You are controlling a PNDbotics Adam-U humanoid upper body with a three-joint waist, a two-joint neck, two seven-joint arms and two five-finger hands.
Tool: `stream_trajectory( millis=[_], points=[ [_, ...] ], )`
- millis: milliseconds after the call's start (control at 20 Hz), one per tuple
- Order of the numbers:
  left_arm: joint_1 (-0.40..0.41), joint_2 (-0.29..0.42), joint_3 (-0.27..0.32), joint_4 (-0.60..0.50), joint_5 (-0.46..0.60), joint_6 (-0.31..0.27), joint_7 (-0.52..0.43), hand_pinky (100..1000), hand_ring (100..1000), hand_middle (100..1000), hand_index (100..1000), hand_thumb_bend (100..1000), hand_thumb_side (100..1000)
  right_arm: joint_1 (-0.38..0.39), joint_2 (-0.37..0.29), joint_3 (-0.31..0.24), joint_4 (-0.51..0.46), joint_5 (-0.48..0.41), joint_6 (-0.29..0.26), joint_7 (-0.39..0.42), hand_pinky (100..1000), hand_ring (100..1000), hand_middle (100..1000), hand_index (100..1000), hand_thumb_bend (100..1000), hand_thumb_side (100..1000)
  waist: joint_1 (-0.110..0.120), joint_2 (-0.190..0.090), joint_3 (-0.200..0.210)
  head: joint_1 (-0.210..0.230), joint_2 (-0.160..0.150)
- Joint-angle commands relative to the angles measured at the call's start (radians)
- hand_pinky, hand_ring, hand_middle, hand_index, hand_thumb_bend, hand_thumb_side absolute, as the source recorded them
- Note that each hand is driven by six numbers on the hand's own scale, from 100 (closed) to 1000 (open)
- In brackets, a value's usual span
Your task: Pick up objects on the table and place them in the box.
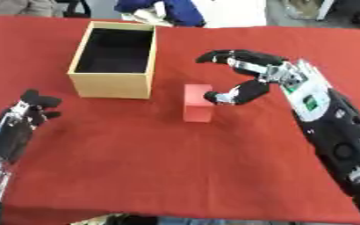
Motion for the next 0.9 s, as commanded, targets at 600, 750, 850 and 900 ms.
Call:
stream_trajectory(
  millis=[600, 750, 850, 900],
  points=[
    [-0.013, 0.007, -0.003, -0.009, -0.002, -0.001, -0.004, 828, 879, 697, 614, 347, 807, 0.001, 0.02, 0.009, -0.006, 0.054, -0.33, 0.326, 952, 1000, 955, 1000, 299, 716, 0.0, -0.013, 0.002, -0.005, 0.005],
    [-0.013, 0.006, -0.003, -0.009, -0.002, 0.0, -0.004, 827, 880, 697, 614, 347, 808, 0.005, 0.028, 0.003, 0.01, 0.07, -0.33, 0.326, 950, 1000, 953, 1000, 294, 721, 0.001, -0.012, 0.002, -0.005, 0.005],
    [-0.013, 0.005, -0.003, -0.01, -0.003, 0.0, -0.004, 827, 880, 697, 614, 347, 808, 0.009, 0.035, -0.001, 0.022, 0.084, -0.33, 0.326, 949, 1000, 952, 1000, 290, 729, 0.001, -0.011, 0.002, -0.005, 0.005],
    [-0.013, 0.005, -0.003, -0.01, -0.003, 0.0, -0.004, 827, 880, 697, 614, 347, 808, 0.011, 0.038, -0.003, 0.028, 0.091, -0.33, 0.326, 949, 1000, 952, 1000, 289, 730, 0.001, -0.011, 0.002, -0.005, 0.005]
  ],
)
